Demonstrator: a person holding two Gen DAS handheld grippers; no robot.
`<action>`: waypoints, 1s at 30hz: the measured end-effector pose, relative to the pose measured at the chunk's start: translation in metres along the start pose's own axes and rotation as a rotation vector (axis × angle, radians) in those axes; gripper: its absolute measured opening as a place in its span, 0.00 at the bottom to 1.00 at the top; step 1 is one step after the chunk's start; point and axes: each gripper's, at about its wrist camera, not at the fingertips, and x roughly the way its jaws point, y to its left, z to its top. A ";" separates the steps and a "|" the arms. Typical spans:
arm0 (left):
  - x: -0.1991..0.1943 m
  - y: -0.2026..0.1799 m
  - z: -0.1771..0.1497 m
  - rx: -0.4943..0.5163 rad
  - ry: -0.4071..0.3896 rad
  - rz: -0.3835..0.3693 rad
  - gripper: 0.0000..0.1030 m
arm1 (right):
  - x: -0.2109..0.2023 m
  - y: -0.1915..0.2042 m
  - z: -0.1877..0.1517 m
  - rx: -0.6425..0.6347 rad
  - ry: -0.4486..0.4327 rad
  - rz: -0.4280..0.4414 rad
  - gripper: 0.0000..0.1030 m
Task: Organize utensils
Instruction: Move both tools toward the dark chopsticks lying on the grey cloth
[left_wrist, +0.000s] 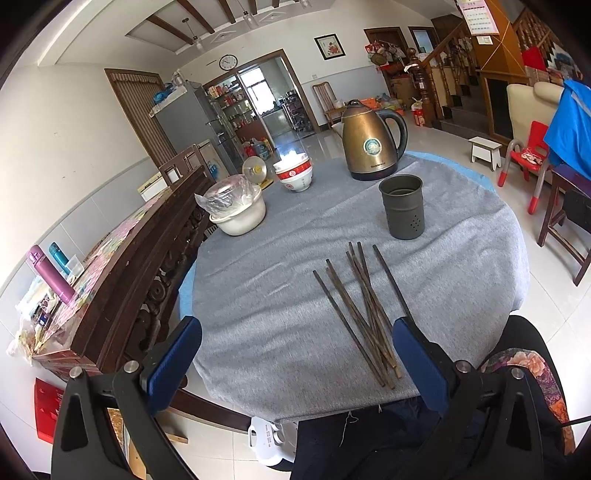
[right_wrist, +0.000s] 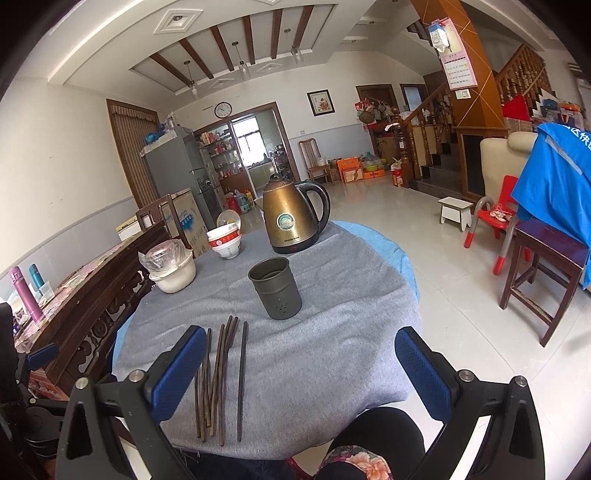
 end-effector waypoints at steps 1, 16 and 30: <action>0.000 0.000 0.000 0.000 0.000 -0.001 1.00 | 0.001 0.000 0.000 -0.002 0.001 0.000 1.00; 0.004 0.007 -0.002 -0.016 0.010 0.002 1.00 | 0.003 0.011 -0.002 -0.027 0.008 0.021 1.00; 0.012 0.021 -0.007 -0.052 0.031 0.010 1.00 | 0.007 0.029 -0.006 -0.063 0.027 0.047 1.00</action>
